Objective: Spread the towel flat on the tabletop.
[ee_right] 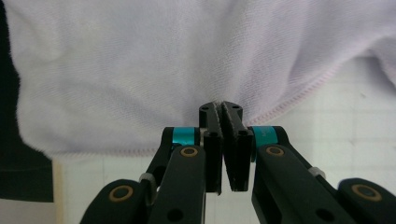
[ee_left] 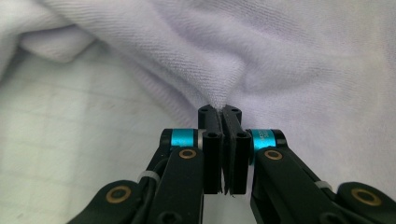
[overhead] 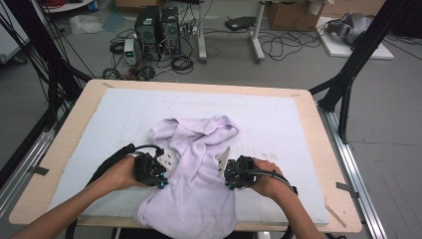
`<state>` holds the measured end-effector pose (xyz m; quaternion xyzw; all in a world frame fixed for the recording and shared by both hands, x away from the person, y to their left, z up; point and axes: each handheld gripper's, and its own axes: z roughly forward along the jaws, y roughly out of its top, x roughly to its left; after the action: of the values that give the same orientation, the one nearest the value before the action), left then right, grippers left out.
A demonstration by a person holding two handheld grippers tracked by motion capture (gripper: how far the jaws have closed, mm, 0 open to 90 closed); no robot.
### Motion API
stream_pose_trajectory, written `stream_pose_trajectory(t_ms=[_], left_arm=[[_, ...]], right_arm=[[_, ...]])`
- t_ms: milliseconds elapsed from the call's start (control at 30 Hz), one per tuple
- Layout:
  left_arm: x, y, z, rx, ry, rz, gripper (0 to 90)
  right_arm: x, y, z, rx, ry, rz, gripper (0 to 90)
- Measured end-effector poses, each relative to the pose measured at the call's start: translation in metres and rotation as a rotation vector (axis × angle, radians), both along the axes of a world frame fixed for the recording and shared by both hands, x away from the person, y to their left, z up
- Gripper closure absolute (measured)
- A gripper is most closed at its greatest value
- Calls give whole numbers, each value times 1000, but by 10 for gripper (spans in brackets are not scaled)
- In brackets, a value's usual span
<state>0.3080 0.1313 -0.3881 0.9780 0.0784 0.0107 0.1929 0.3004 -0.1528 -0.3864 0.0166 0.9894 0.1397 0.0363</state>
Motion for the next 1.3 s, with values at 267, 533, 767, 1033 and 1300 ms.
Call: stream_pose_trajectory(t_ms=[267,533,767,1033,1300], left_arm=[[-4,27,21,-94,-26,34,873],[-28,16,10,-84,-4,-66,721],[-17,19,11,-89,-57,-23,554],[1,4,1,-39,-51,30,551],[14,-11,-14,26,4,80,596]], right_arm=[[-13,-40,23,152,16,-40,874],[-38,-56,15,159,137,22,874],[-44,-67,1,147,138,5,668],[-28,-59,12,202,33,-61,609],[-13,-29,-13,25,10,-50,652]])
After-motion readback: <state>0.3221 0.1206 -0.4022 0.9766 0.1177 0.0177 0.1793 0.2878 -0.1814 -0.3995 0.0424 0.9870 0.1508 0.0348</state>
